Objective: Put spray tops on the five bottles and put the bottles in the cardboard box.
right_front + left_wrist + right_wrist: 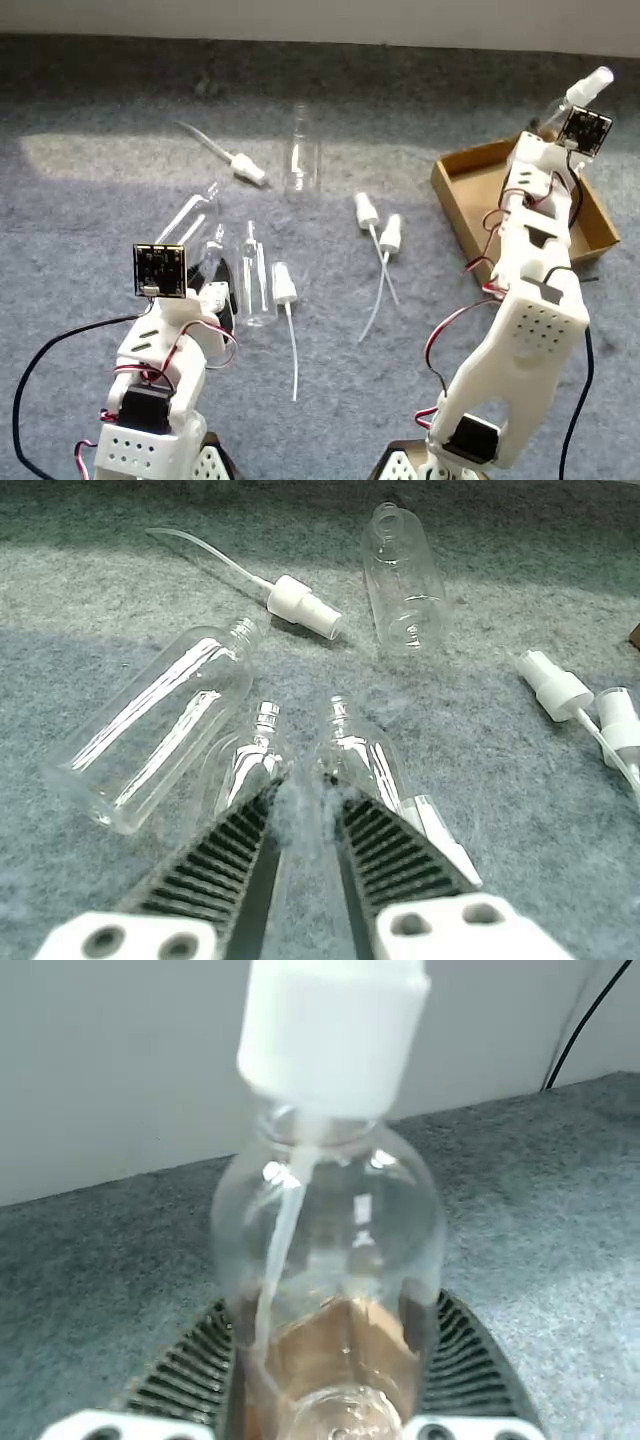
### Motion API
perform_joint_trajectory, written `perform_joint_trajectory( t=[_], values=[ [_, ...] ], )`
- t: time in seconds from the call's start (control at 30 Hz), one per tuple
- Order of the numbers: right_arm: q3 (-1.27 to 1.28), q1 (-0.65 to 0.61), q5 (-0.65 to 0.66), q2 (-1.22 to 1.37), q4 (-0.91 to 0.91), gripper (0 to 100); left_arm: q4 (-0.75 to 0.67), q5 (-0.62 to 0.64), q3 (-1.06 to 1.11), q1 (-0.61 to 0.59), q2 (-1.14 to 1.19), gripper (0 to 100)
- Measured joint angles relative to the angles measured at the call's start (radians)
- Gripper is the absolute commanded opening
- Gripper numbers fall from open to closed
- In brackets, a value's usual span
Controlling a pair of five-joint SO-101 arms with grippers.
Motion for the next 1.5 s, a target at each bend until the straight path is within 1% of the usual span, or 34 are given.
perform_joint_trajectory(
  t=[1.13,1.3,1.5],
  values=[
    [-0.006,0.000,0.000,0.023,0.000,11.1,0.000,0.000,0.000,0.000,0.000,1],
    [-0.006,0.000,0.000,0.023,0.000,16.2,0.000,0.000,0.000,0.000,0.000,1],
    [-0.006,0.000,0.000,0.023,0.000,16.3,0.000,0.000,0.000,0.000,0.000,1]
  ],
)
